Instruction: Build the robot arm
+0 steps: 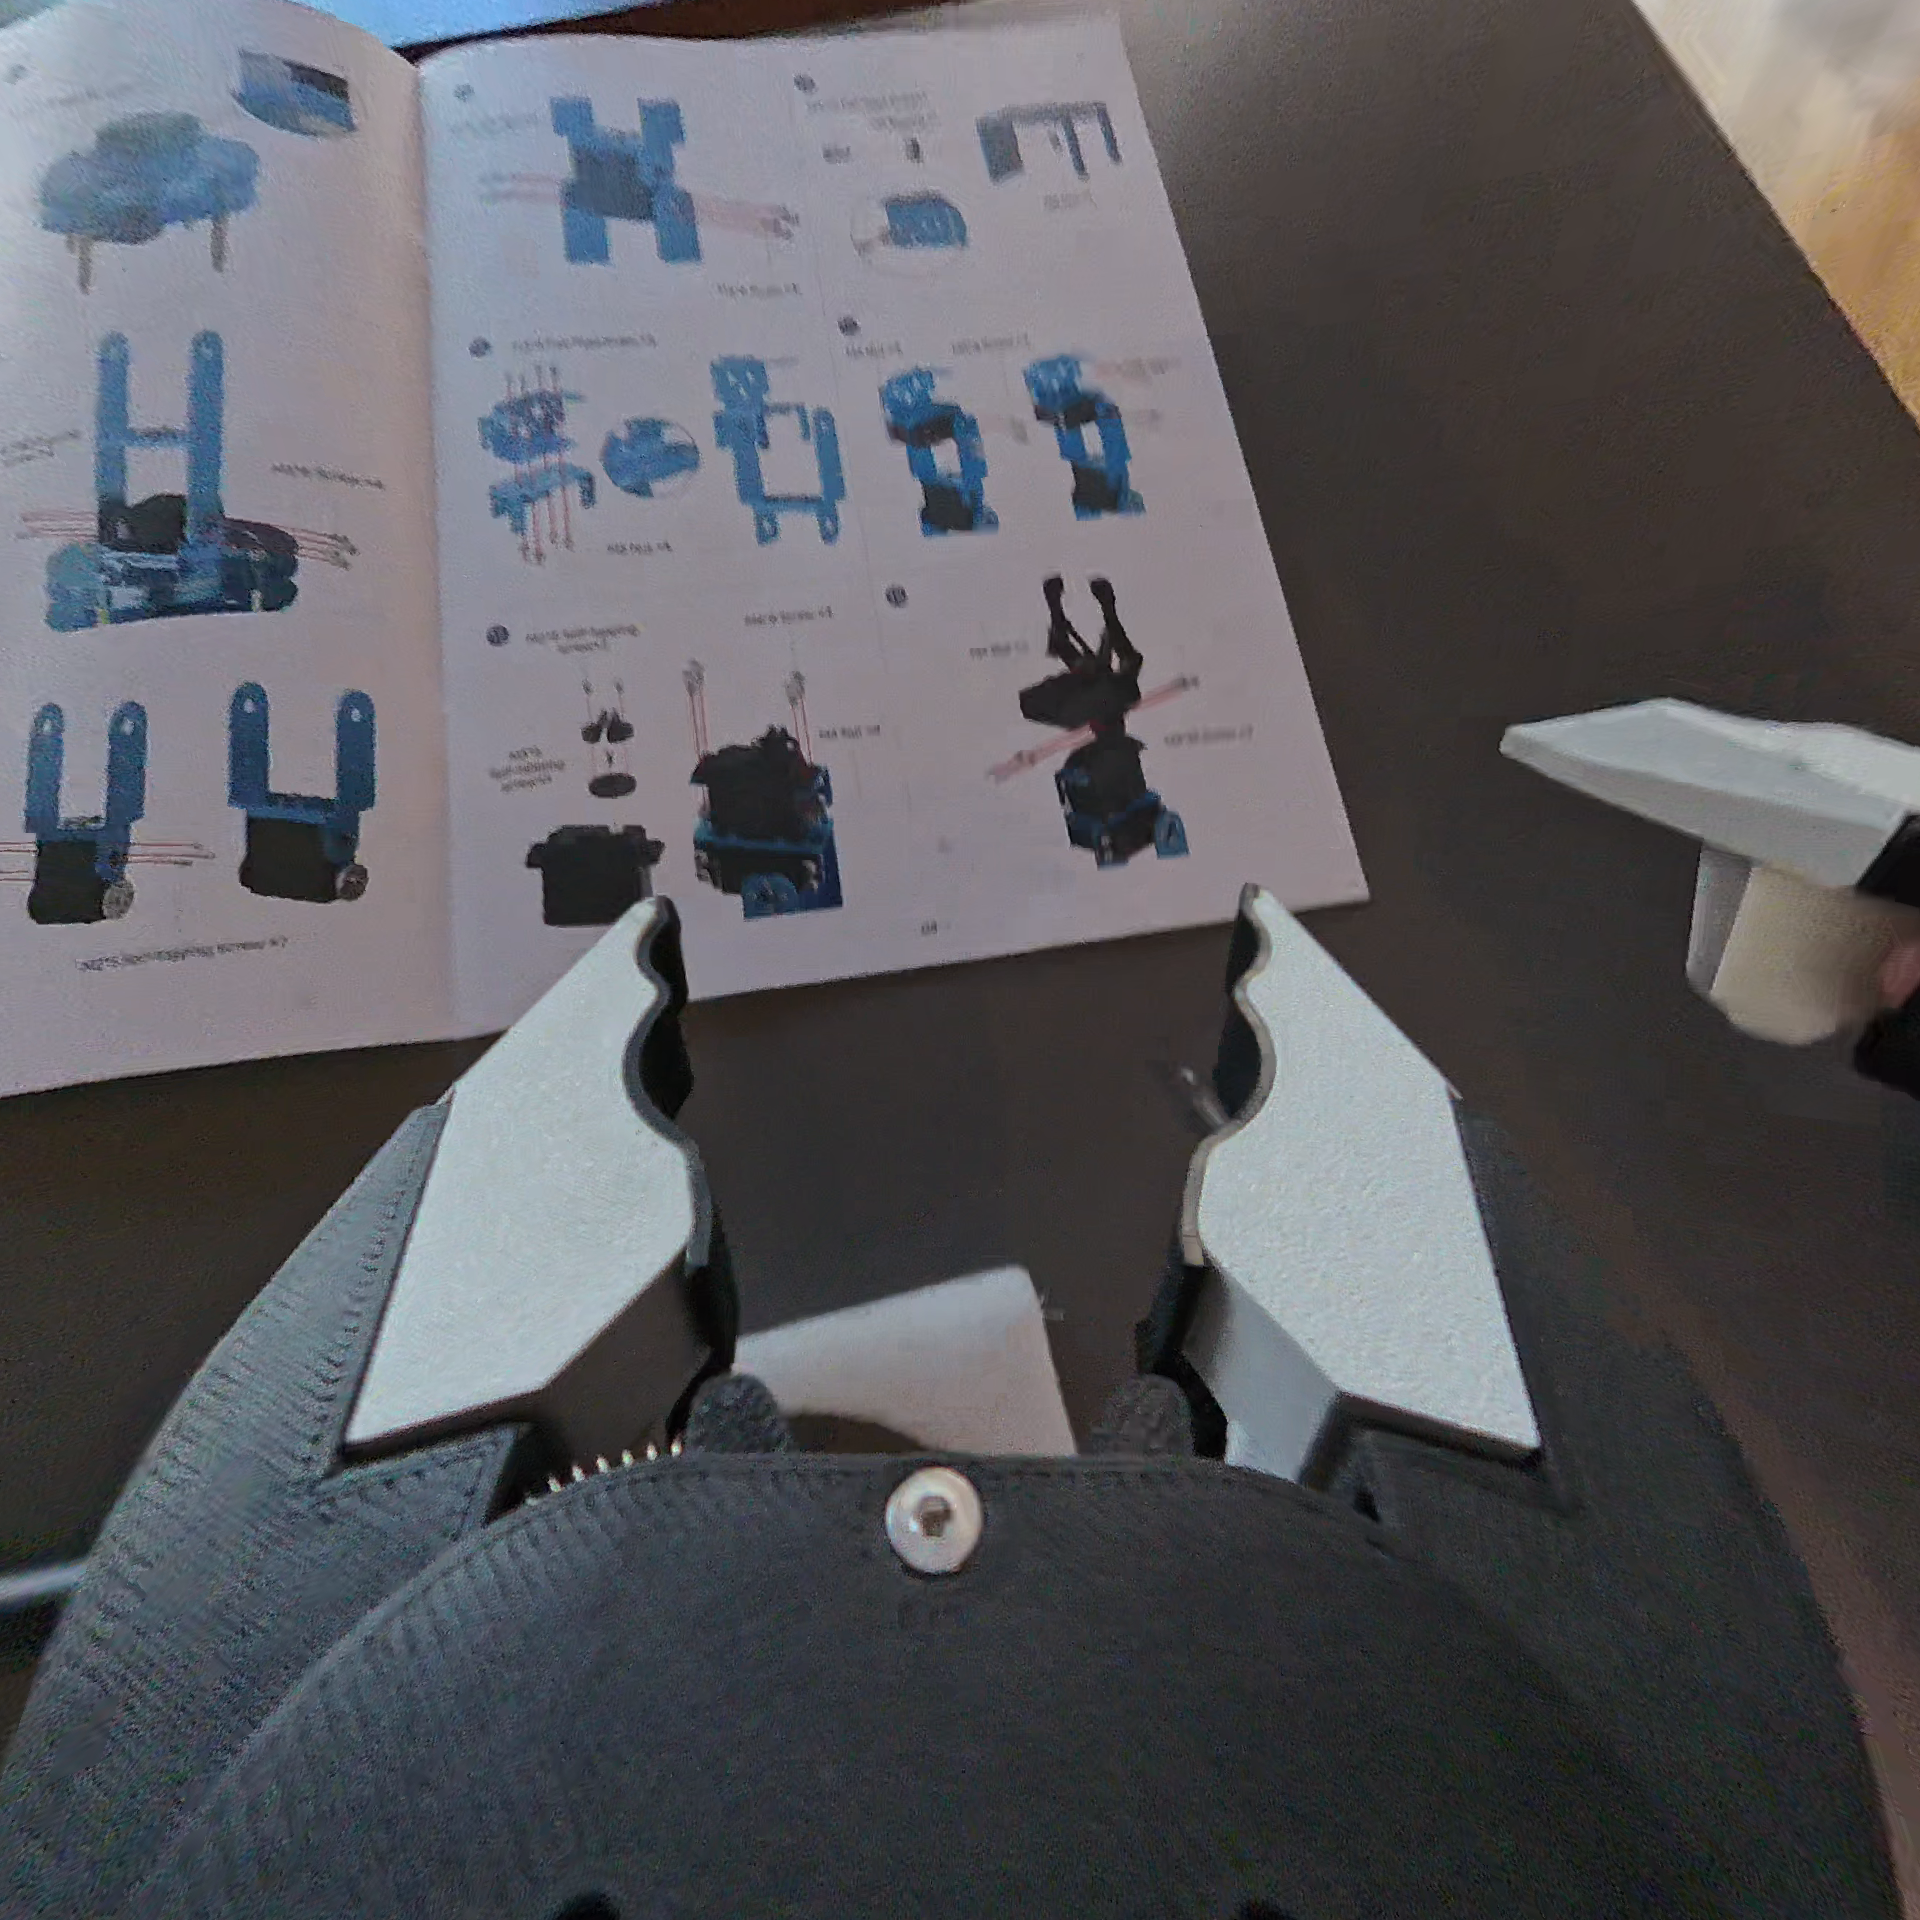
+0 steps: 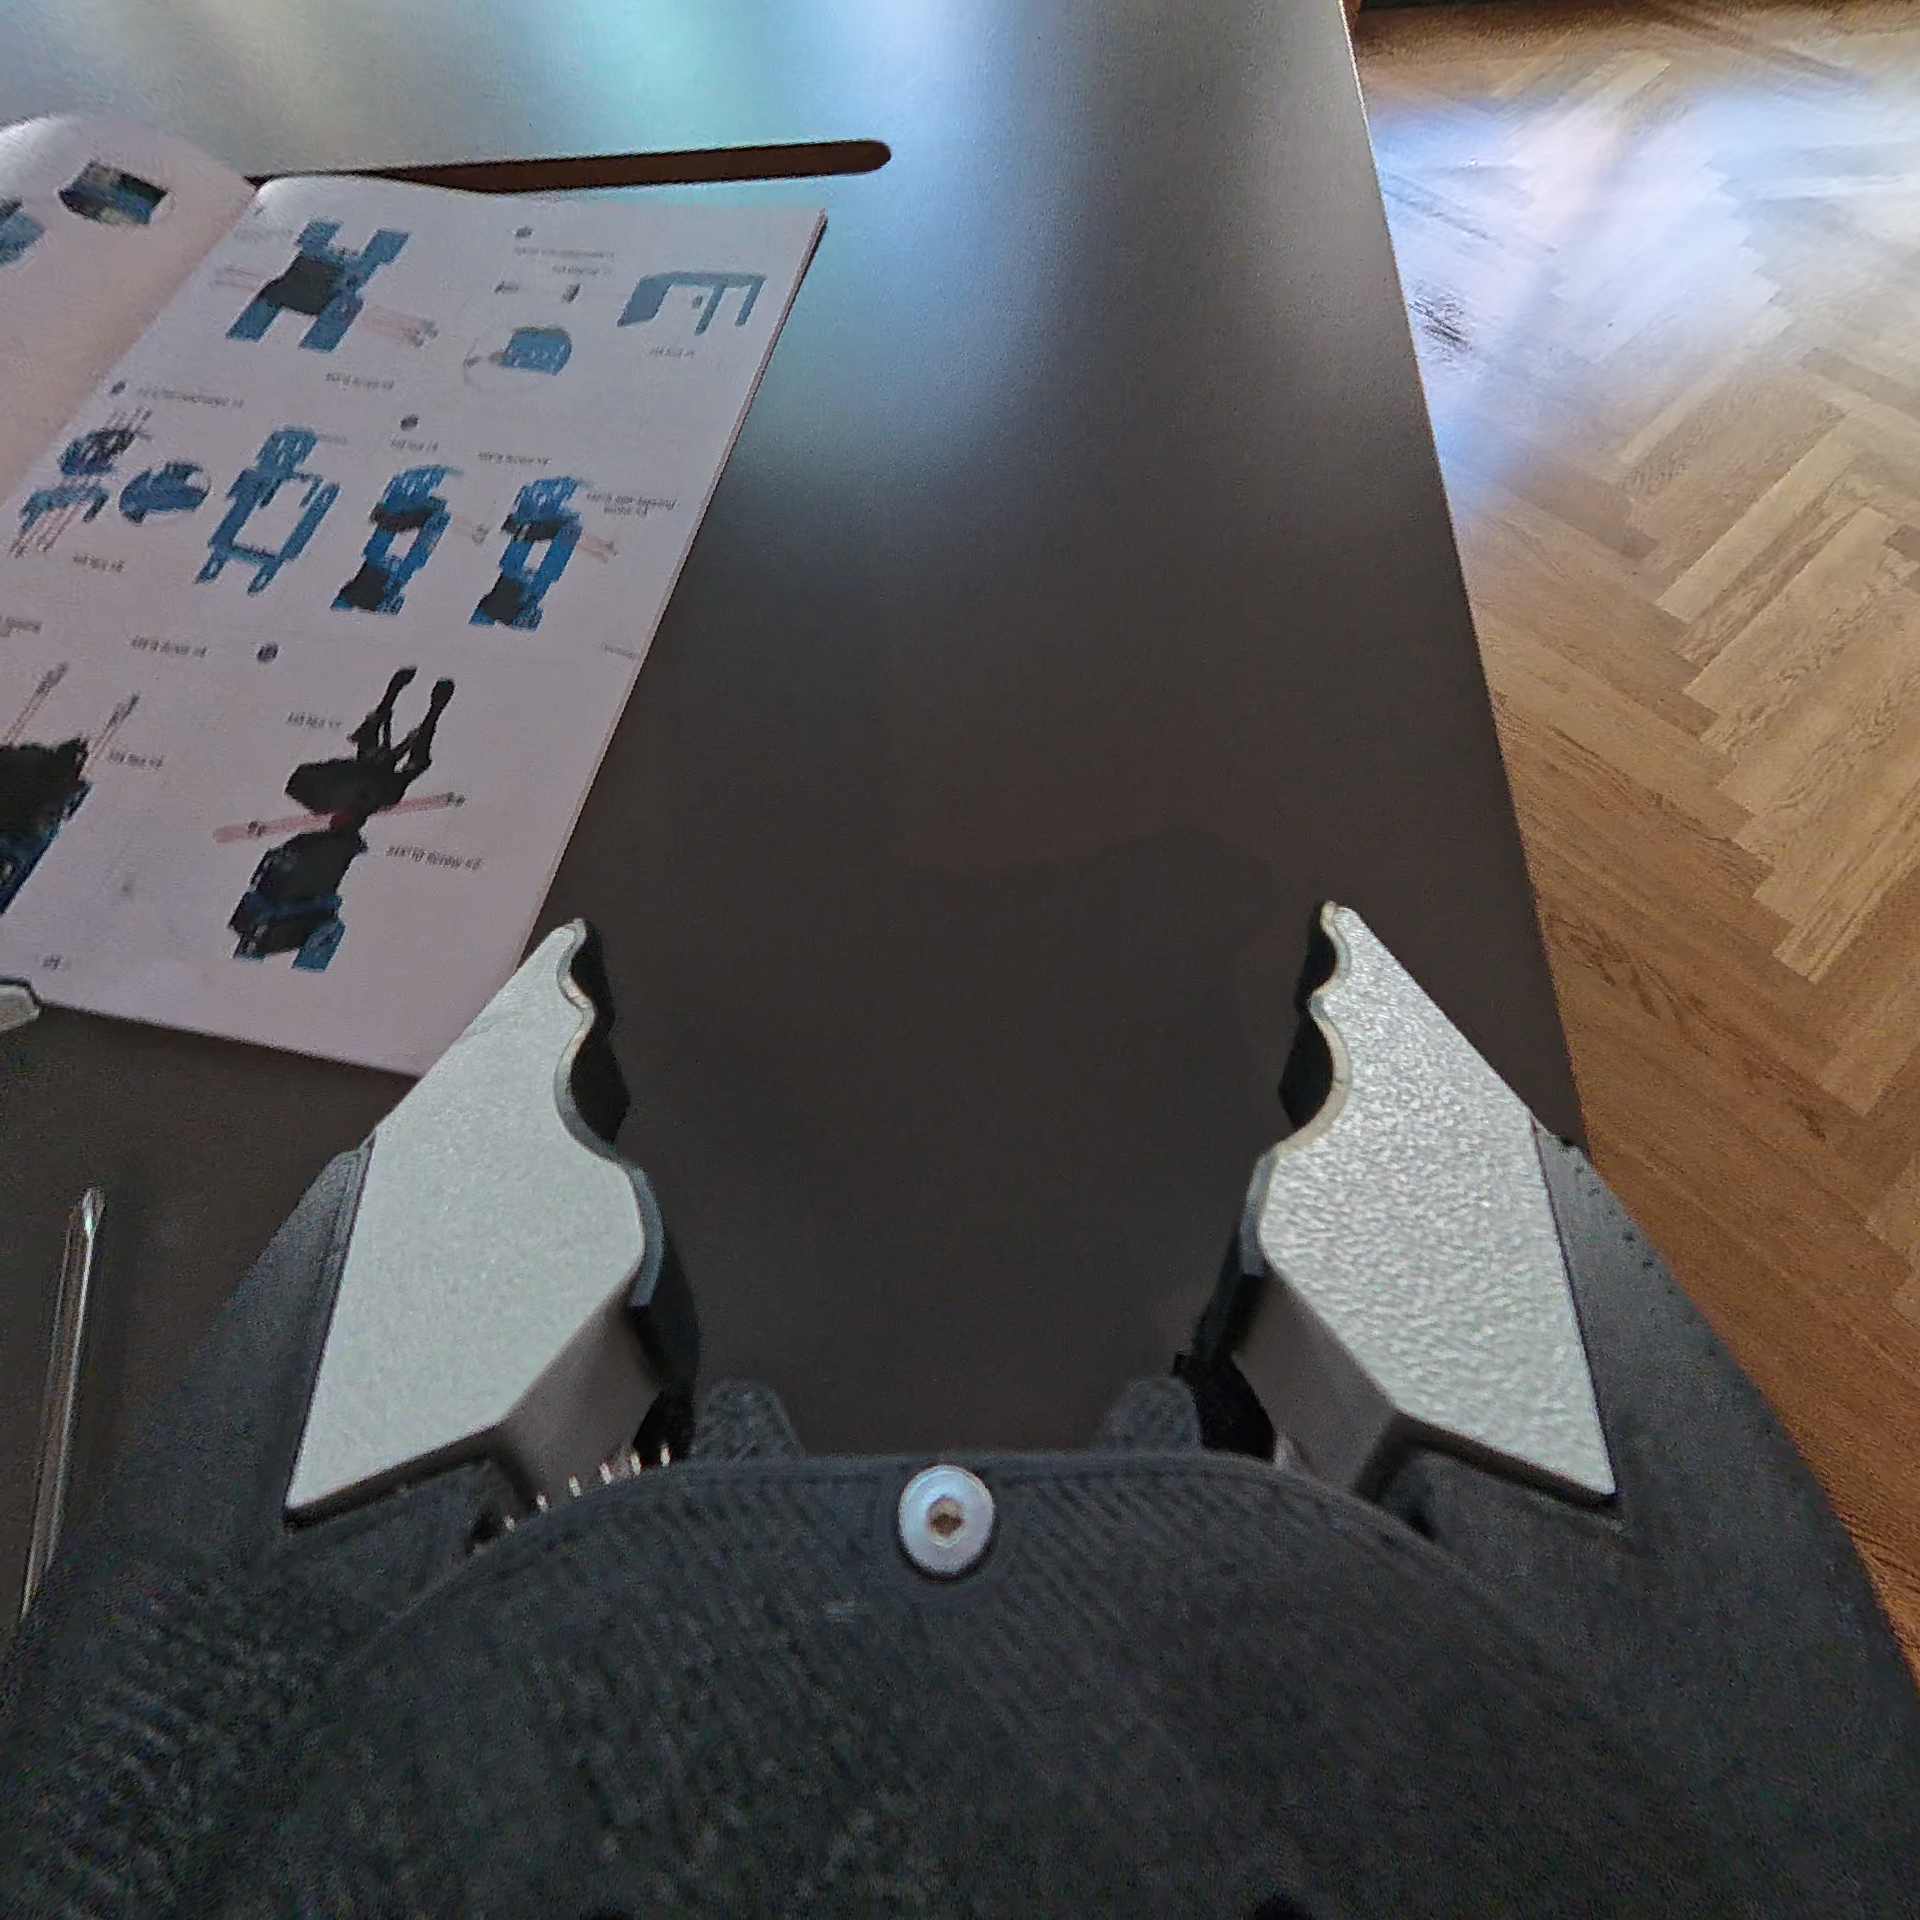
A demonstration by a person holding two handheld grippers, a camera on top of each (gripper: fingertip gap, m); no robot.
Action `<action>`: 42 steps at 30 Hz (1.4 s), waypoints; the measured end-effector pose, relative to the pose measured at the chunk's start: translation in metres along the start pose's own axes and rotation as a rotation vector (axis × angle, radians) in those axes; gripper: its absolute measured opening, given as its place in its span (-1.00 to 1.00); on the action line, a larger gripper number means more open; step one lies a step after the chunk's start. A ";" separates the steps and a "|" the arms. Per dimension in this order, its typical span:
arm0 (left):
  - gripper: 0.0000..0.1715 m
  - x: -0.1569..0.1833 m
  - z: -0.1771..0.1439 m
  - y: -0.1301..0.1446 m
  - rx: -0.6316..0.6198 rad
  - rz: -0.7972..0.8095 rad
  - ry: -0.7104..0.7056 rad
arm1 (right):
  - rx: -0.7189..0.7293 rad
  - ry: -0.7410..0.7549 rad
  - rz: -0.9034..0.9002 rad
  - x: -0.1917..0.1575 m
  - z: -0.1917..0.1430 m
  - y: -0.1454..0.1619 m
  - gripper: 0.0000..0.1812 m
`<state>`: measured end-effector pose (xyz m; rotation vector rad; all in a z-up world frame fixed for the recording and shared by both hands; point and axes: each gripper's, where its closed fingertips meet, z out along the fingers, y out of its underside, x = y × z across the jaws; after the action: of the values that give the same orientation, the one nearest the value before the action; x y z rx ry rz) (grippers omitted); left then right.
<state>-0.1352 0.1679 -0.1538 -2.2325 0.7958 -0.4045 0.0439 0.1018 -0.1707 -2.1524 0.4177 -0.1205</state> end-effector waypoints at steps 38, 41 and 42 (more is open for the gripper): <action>0.38 0.011 0.085 -0.033 0.003 -0.043 -0.136 | -0.140 0.065 -0.039 0.001 0.036 0.003 0.61; 0.39 0.009 0.084 -0.034 0.018 -0.043 -0.138 | -0.141 0.068 -0.038 0.001 0.035 0.002 0.61; 0.38 0.009 0.084 -0.034 0.018 -0.043 -0.138 | -0.140 0.068 -0.038 0.001 0.036 0.002 0.61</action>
<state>-0.0722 0.2250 -0.1869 -2.2370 0.6704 -0.2738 0.0532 0.1281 -0.1930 -2.3000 0.4358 -0.1918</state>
